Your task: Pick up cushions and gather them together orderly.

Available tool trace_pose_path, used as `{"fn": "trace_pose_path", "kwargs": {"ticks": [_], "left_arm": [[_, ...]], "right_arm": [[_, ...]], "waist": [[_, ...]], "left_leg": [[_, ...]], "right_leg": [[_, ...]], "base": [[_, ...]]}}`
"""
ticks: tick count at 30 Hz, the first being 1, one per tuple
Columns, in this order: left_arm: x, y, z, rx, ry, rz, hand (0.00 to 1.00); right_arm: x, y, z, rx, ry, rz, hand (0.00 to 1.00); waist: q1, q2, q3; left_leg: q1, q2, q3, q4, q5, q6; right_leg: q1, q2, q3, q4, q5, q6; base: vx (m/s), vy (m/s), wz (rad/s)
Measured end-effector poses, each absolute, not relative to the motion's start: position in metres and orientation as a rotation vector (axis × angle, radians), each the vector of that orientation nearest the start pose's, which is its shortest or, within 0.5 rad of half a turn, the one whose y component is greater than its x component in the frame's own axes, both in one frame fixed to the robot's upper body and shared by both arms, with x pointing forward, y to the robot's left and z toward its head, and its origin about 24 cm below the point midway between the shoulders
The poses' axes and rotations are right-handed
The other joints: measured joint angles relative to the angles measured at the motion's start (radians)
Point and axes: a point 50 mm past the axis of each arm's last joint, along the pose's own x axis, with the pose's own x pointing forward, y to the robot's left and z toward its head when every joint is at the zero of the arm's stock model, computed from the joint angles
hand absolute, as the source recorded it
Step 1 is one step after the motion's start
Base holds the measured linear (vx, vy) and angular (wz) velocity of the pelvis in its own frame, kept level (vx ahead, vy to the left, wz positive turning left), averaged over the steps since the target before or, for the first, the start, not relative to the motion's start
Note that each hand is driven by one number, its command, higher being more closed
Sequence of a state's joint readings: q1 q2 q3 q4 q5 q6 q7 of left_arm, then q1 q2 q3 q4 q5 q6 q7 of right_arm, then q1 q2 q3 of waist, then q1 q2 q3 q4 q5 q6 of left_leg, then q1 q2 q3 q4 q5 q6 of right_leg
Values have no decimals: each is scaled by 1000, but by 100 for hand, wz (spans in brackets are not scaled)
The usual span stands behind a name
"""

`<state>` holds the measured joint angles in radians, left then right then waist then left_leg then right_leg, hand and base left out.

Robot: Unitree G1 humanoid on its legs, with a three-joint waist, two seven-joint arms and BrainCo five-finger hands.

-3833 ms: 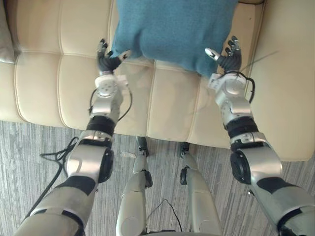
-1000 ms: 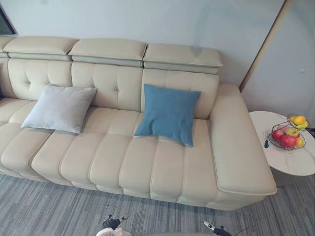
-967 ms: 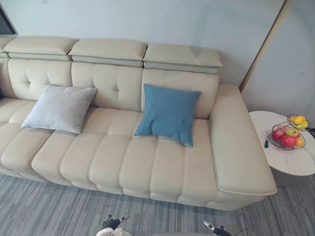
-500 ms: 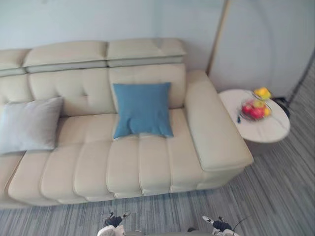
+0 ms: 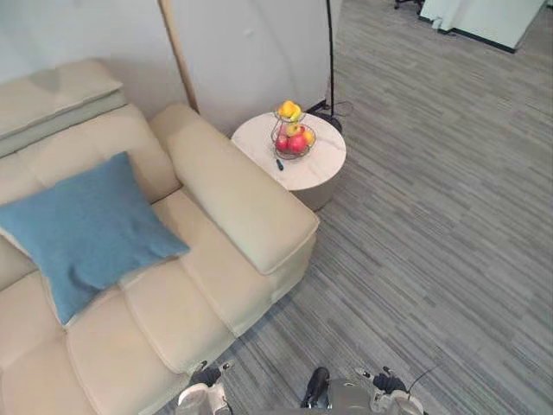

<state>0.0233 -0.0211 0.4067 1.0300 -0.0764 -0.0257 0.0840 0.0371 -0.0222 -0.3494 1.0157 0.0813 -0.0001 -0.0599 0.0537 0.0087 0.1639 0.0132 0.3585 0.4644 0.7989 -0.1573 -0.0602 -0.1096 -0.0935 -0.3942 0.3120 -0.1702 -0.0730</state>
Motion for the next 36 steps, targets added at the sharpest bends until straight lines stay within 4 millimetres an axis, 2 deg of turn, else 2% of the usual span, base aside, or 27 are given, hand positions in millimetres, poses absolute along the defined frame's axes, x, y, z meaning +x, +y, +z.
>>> {"fn": "trace_pose_path", "kwargs": {"ticks": [2, 3, 6, 7, 8, 9, 10, 11, 12, 13, 15, 16, 18, 19, 20, 21, 23, 24, 25, 27, 28, 29, 30, 31, 32, 34, 36], "left_arm": [[109, 198, -157, -286, 1006, 517, 0], [110, 198, -156, -299, 995, 525, 0], [107, 197, -156, -334, 979, 554, 0], [106, 196, -156, -346, 980, 563, 0], [104, 194, -157, -357, 987, 572, 0], [102, 193, -158, -363, 994, 574, 0], [99, 198, -158, -353, 997, 584, 0], [99, 204, -158, -337, 996, 589, 0], [99, 206, -157, -329, 997, 590, 0], [98, 208, -157, -326, 998, 595, 0], [95, 207, -159, -326, 1010, 595, 0], [93, 206, -160, -324, 1024, 590, 0], [95, 204, -160, -302, 1034, 558, 0], [96, 200, -161, -295, 1045, 534, 0], [96, 195, -163, -286, 1068, 506, 0], [94, 190, -164, -284, 1084, 485, 0], [99, 180, -165, -278, 1092, 439, 0], [105, 178, -164, -264, 1084, 413, 0], [105, 178, -164, -262, 1083, 414, 0], [110, 185, -161, -245, 1052, 423, 0], [111, 188, -159, -249, 1038, 437, 0], [112, 193, -158, -254, 1025, 459, 0], [112, 194, -157, -265, 1017, 465, 0], [111, 196, -157, -263, 1009, 476, 0], [113, 197, -155, -262, 997, 475, 0], [118, 193, -153, -297, 968, 486, 0], [116, 192, -154, -318, 966, 505, 0]], "right_arm": [[112, -205, -155, 201, 1029, -437, 0], [112, -205, -155, 201, 1032, -437, 0], [116, -203, -155, 192, 1027, -417, 0], [117, -201, -155, 186, 1028, -406, 0], [117, -201, -154, 172, 1026, -393, 0], [117, -202, -154, 160, 1027, -386, 0], [116, -199, -155, 160, 1031, -377, 0], [109, -195, -157, 168, 1045, -375, 0], [103, -193, -159, 175, 1059, -377, 0], [101, -191, -160, 178, 1066, -375, 0], [107, -192, -158, 177, 1046, -369, 0], [111, -191, -157, 179, 1038, -365, 0], [115, -186, -156, 191, 1030, -356, 0], [118, -185, -156, 196, 1025, -355, 0], [121, -189, -155, 194, 1020, -365, 0], [121, -194, -155, 186, 1023, -373, 0], [123, -206, -154, 164, 1023, -392, 0], [117, -213, -156, 164, 1053, -421, 0], [115, -214, -156, 169, 1058, -429, 0], [97, -214, -161, 184, 1100, -455, 0], [98, -210, -161, 192, 1095, -453, 0], [101, -210, -161, 188, 1086, -447, 0], [104, -211, -159, 186, 1072, -450, 0], [105, -210, -159, 189, 1069, -452, 0], [105, -210, -159, 195, 1067, -459, 0], [104, -210, -159, 196, 1070, -474, 0], [105, -211, -158, 195, 1064, -477, 0]], "waist": [[3, 2, 3], [6, 3, 4], [17, 1, 6], [22, 3, 5], [24, 12, 0], [30, 30, -11], [37, 12, -22], [27, -18, -40], [29, -34, -53], [36, -46, -61], [40, -40, -62], [45, -35, -62], [43, -29, -60], [43, -20, -60], [44, 10, -62], [40, 34, -72], [22, 63, -74], [2, 58, -68], [0, 58, -68], [-2, 29, -43], [4, 27, -35], [10, 28, -19], [18, 29, -7], [26, 27, -3], [31, 24, 5], [61, 21, 6], [72, 26, 5]], "left_leg": [[-133, -67, -133, 37, -98, -31], [-156, -90, -158, -3, -108, -33], [-208, -198, -335, -222, -105, -34], [-218, -240, -445, -305, -97, -26], [-218, -250, -525, -366, -74, 10], [-210, -238, -540, -385, -34, -13], [-190, -229, -490, -384, -56, -31], [-165, -231, -435, -405, -65, -22], [-150, -232, -390, -424, -66, -22], [-129, -231, -322, -451, -64, -18], [-60, -227, -205, -495, -65, -14], [-30, -225, -147, -511, -65, -14], [11, -220, -78, -521, -65, -14], [49, -215, -42, -543, -65, -14], [89, -209, -25, -577, -64, -15], [102, -208, -12, -599, -61, -18], [115, -214, 10, -623, -50, -32], [128, -230, 1, -617, -18, -38], [127, -228, -4, -601, -15, -41], [67, -175, -40, -332, -12, -41], [14, -140, -60, -189, 3, -16], [-63, -109, -108, -19, 41, 43], [-147, -111, -204, 107, -12, 36], [-204, -131, -243, 119, -66, 22], [-232, -155, -261, 86, -89, 23], [-285, -227, -308, -142, -96, 16], [-292, -270, -389, -352, -67, 2]], "right_leg": [[20, 26, 76, -19, -7, -2], [27, 34, 98, -27, -6, -1], [42, 77, 233, -31, -15, 13], [39, 101, 298, -29, -16, 15], [35, 126, 343, -23, -18, 20], [28, 150, 384, -6, -24, 30], [21, 155, 448, 11, -32, 50], [16, 140, 481, 10, -30, 61], [3, 127, 497, 24, -34, 67], [-20, 104, 476, 61, -42, 78], [-60, 32, 313, 140, -47, 126], [-63, -12, 200, 151, -45, 129], [-45, -80, -39, 118, -40, 114], [-33, -79, -139, 96, -24, 71], [-26, -61, -183, 78, -6, 45], [-28, -50, -203, 57, -3, 39], [-27, -35, -202, 26, 7, 23], [-10, -30, -173, -3, 7, 23], [-3, -28, -171, -10, 6, 24], [81, -5, -145, -80, 3, 24], [104, 12, -133, -99, -6, 18], [124, 33, -109, -113, -25, 7], [133, 47, -78, -102, -50, -12], [138, 51, -52, -101, -59, -13], [148, 52, -31, -107, -59, -13], [147, 46, 41, -108, -69, 4], [144, 50, 93, -105, -80, 24]], "base": [[153, -76, -113], [184, -27, -117], [191, 82, -146], [187, 163, -198], [214, 201, -208], [268, 248, -201], [236, 213, -164], [273, 207, -133], [259, 190, -118], [295, 210, -140], [235, 141, -164], [212, 75, -163], [184, 1, -147], [198, -77, -149], [248, -109, -152], [218, -100, -130], [202, -76, -80], [156, -47, -42], [141, -66, -33], [90, -128, -28], [50, -147, -46], [24, -85, -65], [59, -8, -81], [80, 28, -79], [130, 38, -73], [174, 88, -98], [191, 148, -113]]}}
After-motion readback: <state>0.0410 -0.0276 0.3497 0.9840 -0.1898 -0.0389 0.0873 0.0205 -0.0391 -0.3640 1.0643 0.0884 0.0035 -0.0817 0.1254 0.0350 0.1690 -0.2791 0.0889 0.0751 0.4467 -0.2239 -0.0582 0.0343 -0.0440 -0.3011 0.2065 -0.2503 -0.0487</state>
